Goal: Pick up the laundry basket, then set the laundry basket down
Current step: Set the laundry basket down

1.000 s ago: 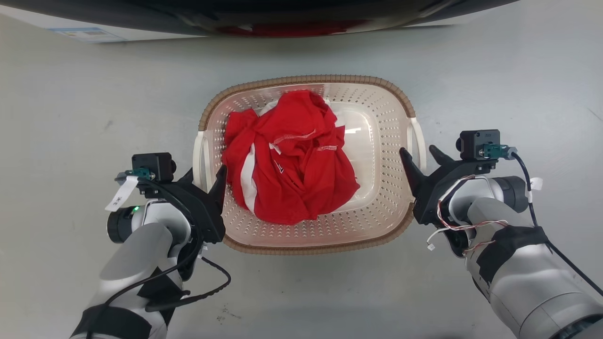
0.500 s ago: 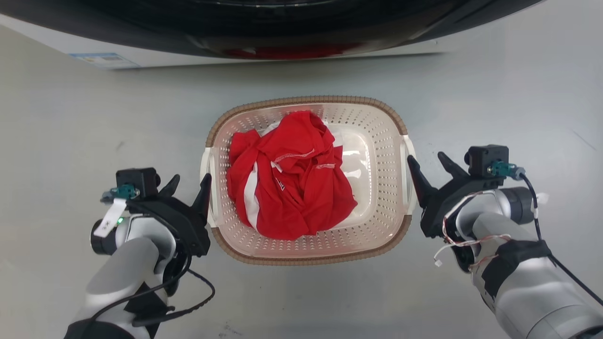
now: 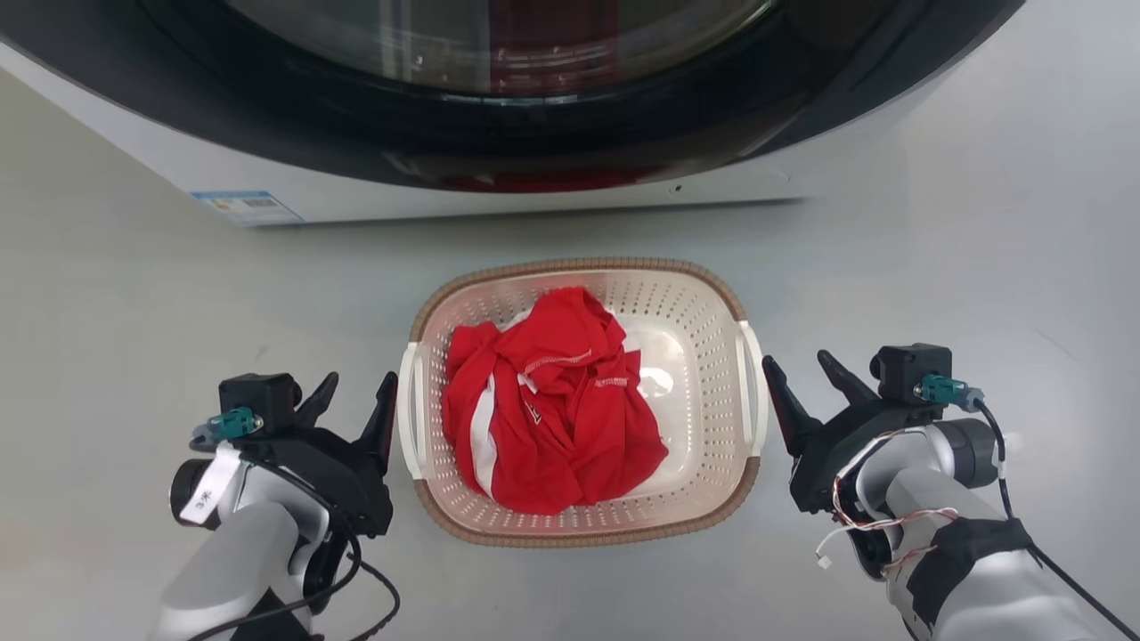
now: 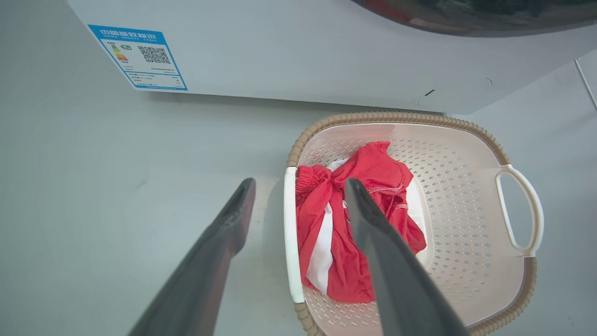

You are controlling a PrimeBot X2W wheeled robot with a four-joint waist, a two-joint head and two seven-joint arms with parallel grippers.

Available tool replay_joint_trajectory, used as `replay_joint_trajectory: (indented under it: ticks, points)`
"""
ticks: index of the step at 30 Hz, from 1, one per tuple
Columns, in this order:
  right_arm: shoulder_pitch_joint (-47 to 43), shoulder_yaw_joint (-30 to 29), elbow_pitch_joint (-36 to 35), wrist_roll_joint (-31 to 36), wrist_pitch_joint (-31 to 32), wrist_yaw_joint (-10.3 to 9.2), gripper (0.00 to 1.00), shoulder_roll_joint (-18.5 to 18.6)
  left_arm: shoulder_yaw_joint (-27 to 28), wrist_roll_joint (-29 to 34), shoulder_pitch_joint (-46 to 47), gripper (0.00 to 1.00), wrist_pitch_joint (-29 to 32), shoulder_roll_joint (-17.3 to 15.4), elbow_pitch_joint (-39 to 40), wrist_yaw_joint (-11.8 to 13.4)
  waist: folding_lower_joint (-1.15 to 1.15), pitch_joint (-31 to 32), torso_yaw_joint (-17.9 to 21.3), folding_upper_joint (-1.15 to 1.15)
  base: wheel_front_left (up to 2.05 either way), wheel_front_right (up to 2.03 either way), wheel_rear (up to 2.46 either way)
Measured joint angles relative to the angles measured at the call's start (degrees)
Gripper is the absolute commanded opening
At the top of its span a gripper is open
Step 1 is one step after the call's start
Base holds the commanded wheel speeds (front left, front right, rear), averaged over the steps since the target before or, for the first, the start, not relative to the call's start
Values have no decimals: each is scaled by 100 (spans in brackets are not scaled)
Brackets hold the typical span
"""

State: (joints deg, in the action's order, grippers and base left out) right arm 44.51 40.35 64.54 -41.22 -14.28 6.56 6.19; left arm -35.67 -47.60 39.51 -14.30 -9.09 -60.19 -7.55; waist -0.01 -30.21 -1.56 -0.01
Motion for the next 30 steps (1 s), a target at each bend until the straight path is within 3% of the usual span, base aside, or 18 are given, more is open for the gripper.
replay_joint_trajectory:
  ticks: [9, 22, 30]
  points:
    - [-468, -249, -622, 68, 1, -15, 100, 118, 301, 156, -365, 100, 0, -200, 605, 31, 0, 633, 16, 0, 0, 0, 0]
    - [-1125, -687, -1758, 289, 0, -392, 100, 377, 749, 649, -1009, 100, 0, -474, 1884, 545, 1, 1319, 24, 0, 0, 0, 0]
    - [-1781, -938, -2757, 624, -1, -693, 100, 592, 978, 1178, -1841, 100, -1, -643, 3153, 948, 1, 1773, 47, 0, 0, 0, 0]
